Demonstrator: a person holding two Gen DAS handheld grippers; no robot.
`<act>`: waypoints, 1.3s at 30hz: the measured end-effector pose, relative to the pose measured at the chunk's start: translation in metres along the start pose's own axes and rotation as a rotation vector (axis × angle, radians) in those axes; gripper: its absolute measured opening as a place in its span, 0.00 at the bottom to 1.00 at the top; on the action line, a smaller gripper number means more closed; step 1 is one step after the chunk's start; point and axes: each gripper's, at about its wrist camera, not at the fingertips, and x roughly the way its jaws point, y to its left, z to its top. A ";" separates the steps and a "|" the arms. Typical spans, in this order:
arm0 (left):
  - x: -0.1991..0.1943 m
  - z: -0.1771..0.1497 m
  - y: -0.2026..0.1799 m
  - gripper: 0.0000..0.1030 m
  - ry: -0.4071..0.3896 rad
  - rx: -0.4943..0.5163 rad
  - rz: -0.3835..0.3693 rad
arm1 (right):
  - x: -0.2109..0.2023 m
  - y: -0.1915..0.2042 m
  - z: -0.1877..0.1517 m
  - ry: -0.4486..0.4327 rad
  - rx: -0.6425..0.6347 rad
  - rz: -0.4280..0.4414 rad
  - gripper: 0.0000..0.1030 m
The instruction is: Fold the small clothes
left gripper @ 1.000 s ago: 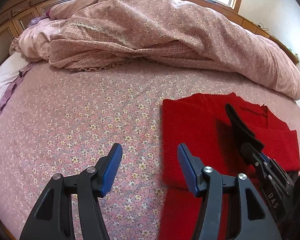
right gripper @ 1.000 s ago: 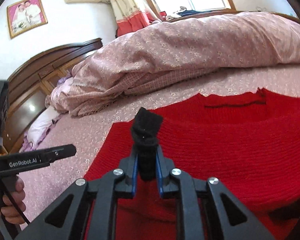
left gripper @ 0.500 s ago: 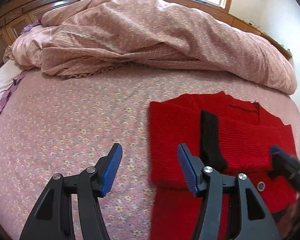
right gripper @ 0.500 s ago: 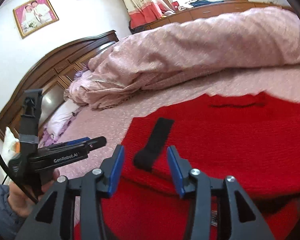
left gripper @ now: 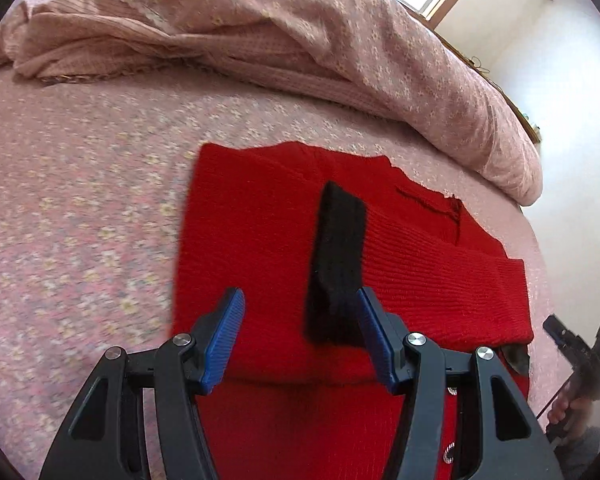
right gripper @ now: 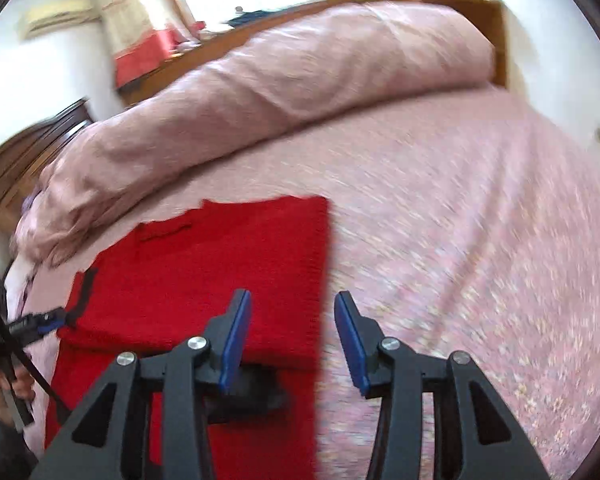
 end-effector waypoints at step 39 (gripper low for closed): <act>-0.015 -0.010 -0.018 0.02 0.000 0.077 -0.054 | 0.038 0.011 -0.009 0.096 -0.061 -0.119 0.15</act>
